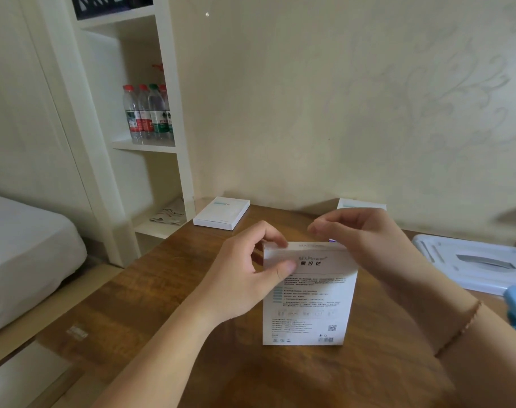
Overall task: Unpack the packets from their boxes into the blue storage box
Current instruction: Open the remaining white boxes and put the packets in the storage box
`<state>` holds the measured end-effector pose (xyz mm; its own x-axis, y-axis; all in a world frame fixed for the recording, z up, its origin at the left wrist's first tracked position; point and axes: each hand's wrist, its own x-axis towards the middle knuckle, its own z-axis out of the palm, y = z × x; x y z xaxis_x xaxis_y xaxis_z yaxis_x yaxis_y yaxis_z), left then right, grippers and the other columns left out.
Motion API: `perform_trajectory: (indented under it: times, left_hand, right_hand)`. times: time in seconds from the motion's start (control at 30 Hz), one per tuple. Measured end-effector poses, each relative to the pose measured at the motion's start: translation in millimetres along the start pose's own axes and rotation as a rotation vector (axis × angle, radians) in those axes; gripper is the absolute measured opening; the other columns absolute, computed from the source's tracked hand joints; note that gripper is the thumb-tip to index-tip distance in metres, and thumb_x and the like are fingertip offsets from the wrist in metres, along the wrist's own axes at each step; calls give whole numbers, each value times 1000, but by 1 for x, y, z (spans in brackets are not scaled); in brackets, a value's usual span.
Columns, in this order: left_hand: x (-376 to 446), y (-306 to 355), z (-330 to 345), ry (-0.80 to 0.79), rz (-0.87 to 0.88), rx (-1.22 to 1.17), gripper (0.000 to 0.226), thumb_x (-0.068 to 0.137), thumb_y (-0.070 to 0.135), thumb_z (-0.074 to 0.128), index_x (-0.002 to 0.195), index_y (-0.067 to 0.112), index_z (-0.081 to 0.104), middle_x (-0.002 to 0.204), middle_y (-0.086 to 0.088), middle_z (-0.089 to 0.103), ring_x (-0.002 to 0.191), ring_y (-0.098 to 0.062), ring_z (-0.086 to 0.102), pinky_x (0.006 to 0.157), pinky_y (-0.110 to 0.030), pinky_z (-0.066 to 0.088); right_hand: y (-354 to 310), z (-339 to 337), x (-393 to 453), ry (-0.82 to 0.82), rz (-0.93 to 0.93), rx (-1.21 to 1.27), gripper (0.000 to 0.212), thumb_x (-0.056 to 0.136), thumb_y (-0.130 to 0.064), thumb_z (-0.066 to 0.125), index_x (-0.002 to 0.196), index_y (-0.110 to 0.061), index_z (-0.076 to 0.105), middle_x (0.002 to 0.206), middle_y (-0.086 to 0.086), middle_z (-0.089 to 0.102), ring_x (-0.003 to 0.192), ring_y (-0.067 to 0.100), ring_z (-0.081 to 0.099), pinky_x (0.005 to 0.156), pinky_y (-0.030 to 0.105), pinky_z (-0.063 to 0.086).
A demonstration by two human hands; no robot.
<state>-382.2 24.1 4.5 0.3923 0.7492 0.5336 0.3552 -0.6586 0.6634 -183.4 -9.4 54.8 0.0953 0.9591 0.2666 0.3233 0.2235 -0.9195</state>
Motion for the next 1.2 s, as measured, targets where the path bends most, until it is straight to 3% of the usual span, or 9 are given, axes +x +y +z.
perform_trajectory:
  times: [0.1,0.23,0.33,0.43,0.63,0.83,1.03,1.2]
  left_hand:
    - [8,9,0,43,29,-2,25,83,56,62,93,33,62,97,20,65,100,-5,60,79,-18,52]
    - [21,25,6,129,89,-40,20,86,46,63,90,28,70,87,16,70,89,-6,66,76,-19,52]
    - [27,29,10,200,113,-58,20,91,41,60,87,26,72,81,17,70,84,-8,66,72,-19,50]
    - [28,29,13,183,70,-92,22,93,41,59,87,26,73,78,17,69,80,-6,66,68,-14,48]
    - [29,28,14,118,-61,-278,18,95,24,60,95,20,78,82,5,75,82,-12,71,80,-33,58]
    - [31,29,13,124,-60,-244,13,95,26,64,94,22,76,79,5,74,79,-11,70,77,-31,59]
    - [31,29,12,146,-32,-172,13,94,24,63,92,26,76,77,10,74,78,-9,71,73,-28,59]
    - [28,29,15,283,65,-104,15,91,19,64,89,22,78,76,14,73,77,-10,70,69,-25,57]
  right_hand:
    - [-5,1,-2,9,11,93,13,82,-28,72,76,-20,79,77,-6,74,76,1,64,78,28,47]
    - [-10,6,-1,-25,50,157,23,88,-29,66,79,-11,78,87,4,76,90,25,68,95,48,48]
    - [-9,6,-1,-33,54,212,27,92,-29,61,82,-10,78,90,5,76,92,30,67,89,38,46]
    - [-6,6,-2,-10,29,223,24,93,-25,61,84,-12,79,90,4,76,82,16,65,82,30,44]
    - [0,7,-2,-46,-7,284,12,89,-16,67,90,-11,78,89,4,76,79,9,65,75,20,48]
    - [5,11,0,-2,-62,336,8,86,-15,71,86,-10,77,76,4,75,69,6,67,62,12,49]
    - [5,14,0,83,-117,196,6,85,-20,74,81,-18,77,74,3,76,77,15,73,76,27,54]
    - [4,18,2,149,-75,241,10,82,-20,75,73,-16,77,73,5,74,64,7,61,67,26,46]
